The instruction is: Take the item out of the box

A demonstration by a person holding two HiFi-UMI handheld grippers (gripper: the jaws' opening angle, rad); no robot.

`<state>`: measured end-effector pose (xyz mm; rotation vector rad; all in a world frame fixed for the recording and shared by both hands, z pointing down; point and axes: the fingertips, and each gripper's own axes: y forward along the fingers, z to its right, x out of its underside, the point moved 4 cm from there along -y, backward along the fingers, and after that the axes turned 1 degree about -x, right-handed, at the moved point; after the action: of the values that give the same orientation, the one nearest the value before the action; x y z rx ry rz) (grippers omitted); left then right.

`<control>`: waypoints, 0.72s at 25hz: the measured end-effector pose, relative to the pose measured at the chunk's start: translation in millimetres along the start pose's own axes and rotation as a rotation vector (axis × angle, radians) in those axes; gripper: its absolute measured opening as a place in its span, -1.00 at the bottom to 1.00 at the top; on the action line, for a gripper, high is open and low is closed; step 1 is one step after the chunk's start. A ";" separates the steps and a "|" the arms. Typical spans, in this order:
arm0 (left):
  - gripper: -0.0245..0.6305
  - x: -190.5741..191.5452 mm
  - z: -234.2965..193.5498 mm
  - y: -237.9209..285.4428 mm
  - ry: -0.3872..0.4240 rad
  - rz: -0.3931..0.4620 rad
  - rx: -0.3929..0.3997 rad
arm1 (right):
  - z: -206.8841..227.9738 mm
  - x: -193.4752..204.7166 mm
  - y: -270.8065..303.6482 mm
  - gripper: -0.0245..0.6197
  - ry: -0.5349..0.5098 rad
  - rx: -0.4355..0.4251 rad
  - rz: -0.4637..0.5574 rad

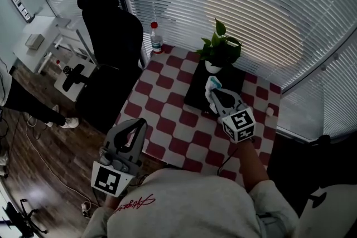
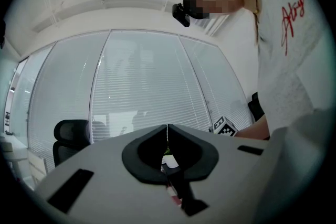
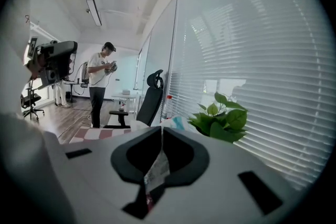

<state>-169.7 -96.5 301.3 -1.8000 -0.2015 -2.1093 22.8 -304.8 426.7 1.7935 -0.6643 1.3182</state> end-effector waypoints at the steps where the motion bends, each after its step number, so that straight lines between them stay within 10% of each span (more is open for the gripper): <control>1: -0.87 -0.3 0.4 0.9 -0.001 0.002 0.004 | 0.2 -0.9 -2.8 -0.86 0.000 0.005 0.005; 18: -0.87 1.1 4.9 11.6 -0.015 0.021 0.036 | 3.4 -18.4 -41.7 -0.86 0.014 0.074 0.116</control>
<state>-161.1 -105.7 301.8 -1.7898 -0.2223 -2.0656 51.5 -285.7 396.7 1.8262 -0.7301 1.4482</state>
